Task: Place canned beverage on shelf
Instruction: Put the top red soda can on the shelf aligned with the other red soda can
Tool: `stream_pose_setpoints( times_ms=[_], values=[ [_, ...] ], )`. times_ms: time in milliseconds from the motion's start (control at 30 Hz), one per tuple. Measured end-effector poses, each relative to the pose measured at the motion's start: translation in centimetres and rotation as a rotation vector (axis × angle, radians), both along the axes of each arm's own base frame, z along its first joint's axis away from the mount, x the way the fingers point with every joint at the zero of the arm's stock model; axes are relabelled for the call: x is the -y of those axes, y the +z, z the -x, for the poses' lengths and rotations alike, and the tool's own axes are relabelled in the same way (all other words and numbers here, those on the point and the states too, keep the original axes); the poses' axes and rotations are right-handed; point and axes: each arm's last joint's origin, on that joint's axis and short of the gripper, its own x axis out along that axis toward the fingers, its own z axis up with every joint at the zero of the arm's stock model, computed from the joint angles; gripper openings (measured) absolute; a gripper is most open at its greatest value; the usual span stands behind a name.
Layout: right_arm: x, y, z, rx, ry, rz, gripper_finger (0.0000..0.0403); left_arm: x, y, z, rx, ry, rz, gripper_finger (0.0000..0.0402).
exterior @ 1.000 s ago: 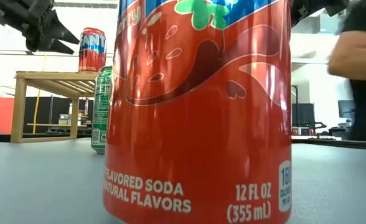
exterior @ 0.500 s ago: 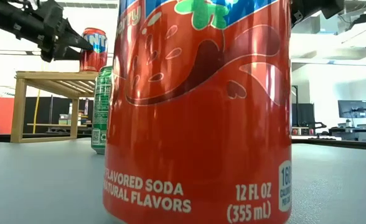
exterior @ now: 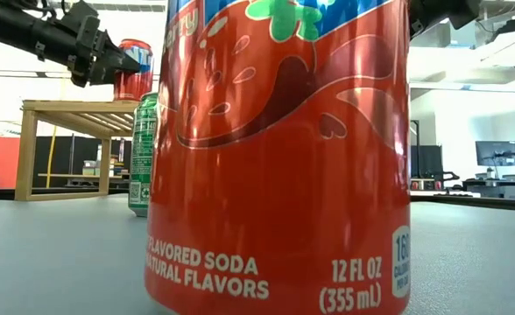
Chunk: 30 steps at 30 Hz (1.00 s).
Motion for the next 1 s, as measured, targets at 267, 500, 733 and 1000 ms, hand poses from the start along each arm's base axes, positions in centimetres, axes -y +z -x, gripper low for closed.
stream_pose_setpoints(
  times_ms=[267,500,733,1000],
  values=[
    [0.0,0.0,0.0,-0.005,0.008,0.016,0.0380,-0.7,-0.1,-1.2,-0.019,-0.022,-0.006,0.0312],
    [0.0,0.0,0.0,-0.006,0.006,0.014,0.0380,-1.0,-0.2,-1.5,-0.028,-0.005,0.008,0.0300],
    [0.0,0.0,0.0,-0.004,0.003,0.007,0.0380,-1.1,0.0,-1.6,0.005,0.005,0.019,0.0300],
    [0.0,0.1,0.0,0.005,0.003,0.005,0.0380,-0.6,0.3,-2.7,0.057,-0.055,0.009,0.0299]
  ],
)
